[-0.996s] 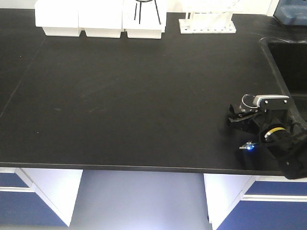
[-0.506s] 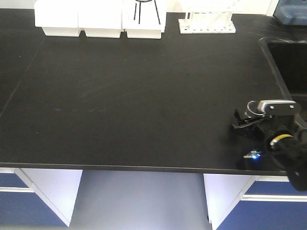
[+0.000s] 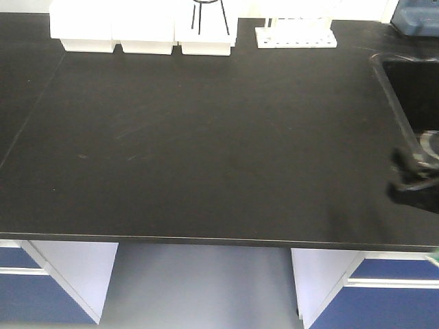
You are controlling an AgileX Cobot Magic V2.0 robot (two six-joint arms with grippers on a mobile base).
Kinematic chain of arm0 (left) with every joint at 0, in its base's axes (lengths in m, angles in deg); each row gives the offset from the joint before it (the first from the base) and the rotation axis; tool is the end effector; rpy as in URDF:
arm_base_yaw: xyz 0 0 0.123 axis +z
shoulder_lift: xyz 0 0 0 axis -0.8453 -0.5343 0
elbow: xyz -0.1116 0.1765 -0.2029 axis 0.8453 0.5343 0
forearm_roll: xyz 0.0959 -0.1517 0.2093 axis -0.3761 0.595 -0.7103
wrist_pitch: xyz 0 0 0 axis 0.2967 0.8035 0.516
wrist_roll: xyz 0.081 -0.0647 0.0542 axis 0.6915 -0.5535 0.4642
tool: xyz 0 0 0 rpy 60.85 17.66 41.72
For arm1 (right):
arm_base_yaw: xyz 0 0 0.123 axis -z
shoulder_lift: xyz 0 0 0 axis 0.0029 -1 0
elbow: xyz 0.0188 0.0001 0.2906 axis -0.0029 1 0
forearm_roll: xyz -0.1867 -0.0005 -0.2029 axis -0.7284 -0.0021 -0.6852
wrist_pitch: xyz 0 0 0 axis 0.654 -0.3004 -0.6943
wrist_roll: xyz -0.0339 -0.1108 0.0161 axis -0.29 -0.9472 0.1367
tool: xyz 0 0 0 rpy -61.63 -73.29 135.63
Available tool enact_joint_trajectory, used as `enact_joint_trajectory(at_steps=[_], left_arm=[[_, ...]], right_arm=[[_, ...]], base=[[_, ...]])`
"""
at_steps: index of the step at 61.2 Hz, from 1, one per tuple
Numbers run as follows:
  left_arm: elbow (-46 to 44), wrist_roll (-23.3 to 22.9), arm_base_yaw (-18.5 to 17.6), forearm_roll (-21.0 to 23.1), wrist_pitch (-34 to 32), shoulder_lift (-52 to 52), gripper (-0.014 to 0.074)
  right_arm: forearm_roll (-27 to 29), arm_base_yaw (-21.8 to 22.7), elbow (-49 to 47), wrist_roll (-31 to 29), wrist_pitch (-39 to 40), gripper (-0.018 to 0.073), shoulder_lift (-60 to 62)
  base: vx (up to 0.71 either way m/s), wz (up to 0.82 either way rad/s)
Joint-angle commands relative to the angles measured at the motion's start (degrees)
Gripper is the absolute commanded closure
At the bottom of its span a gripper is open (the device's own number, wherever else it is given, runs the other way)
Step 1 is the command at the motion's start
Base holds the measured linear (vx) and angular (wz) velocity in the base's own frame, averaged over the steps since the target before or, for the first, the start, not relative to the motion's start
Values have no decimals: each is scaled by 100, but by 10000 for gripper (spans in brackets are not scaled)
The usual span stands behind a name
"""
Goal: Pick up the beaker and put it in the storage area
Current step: 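Close the right gripper on the beaker and lift it, then drive the base to the other bench holding the beaker in the right gripper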
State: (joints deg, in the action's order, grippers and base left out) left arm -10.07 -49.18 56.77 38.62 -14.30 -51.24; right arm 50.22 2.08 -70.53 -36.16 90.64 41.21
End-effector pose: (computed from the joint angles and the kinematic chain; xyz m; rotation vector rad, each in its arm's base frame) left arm 0.1005 0.0011 0.1884 -0.0965 1.6509 -0.0788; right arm 0.1915 -0.0005 0.2194 0.0162 1.8855 0.0371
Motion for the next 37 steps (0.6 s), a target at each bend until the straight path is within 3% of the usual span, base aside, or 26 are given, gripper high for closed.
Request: enact_joint_trajectory(at_steps=[1, 14, 25, 30, 37], left_arm=[[125, -33, -35, 30, -490, 101, 605], [125, -33, -35, 30, -490, 101, 605], [125, -33, -35, 30, -490, 101, 605], [125, -33, -35, 30, -490, 101, 605], [125, -33, -35, 30, -490, 101, 605]], right_arm=[[-196, 11, -297, 240, -1058, 563, 1108], [61, 11, -309, 233, -1897, 563, 2577], [805, 11, -309, 66, -2126, 563, 2985], [1205, 11, -309, -420, -2233, 561, 3049], [1981, 11, -309, -1724, -2268, 559, 3064]], base=[[0, 0], [0, 0], [0, 0], [0, 0], [0, 0]])
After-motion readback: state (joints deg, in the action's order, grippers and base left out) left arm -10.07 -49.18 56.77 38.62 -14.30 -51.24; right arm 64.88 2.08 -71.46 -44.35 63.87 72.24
